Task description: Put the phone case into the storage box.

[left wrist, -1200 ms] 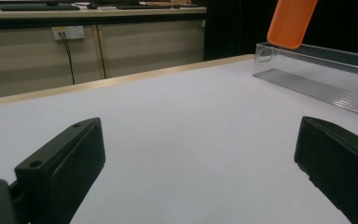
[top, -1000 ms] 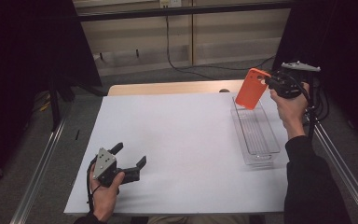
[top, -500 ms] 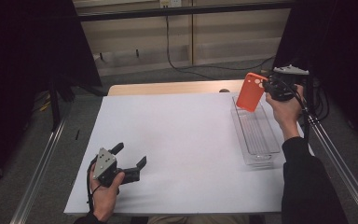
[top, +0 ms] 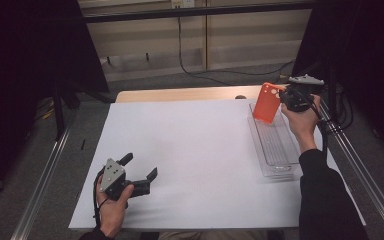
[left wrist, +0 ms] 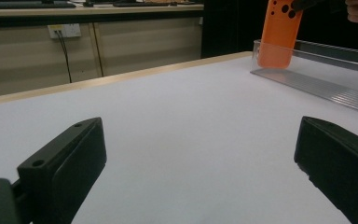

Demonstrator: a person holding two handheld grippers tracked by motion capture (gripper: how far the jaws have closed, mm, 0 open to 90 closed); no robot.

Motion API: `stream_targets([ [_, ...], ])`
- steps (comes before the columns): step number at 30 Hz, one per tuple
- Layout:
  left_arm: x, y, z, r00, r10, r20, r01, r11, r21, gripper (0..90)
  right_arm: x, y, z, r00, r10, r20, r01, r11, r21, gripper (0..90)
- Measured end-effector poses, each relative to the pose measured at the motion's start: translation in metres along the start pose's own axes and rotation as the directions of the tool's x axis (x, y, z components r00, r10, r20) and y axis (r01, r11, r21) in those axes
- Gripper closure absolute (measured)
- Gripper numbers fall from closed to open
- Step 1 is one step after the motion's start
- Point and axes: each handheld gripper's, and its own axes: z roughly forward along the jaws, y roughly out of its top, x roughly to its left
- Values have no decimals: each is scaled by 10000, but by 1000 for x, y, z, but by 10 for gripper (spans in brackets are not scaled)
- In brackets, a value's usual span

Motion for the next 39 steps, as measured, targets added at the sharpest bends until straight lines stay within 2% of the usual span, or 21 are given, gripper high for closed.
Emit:
stream_targets([
  [8,0,1,-1,10000,8,-1,-8,10000,-7,21,7,-4,4,9998,-210,46,209,9997,87,825],
  [16,-1,0,-1,10000,33,13,-33,10000,17,21,14,-1,7,9984,-558,-37,558,9984,-74,824],
  [22,-1,0,0,10000,-32,-33,32,10000,-2,21,11,1,12,9995,-276,-128,275,9996,-61,821],
  [26,-1,0,0,10000,-24,-33,24,10000,5,19,9,6,14,9989,-212,-422,219,9996,173,817],
  [32,-2,1,-1,9999,116,-58,-116,9999,20,17,7,9,20,9991,81,-405,-68,9995,321,813],
  [39,-1,0,0,10000,-19,-42,19,10000,3,17,4,12,26,9987,216,-463,-195,9988,453,812],
])
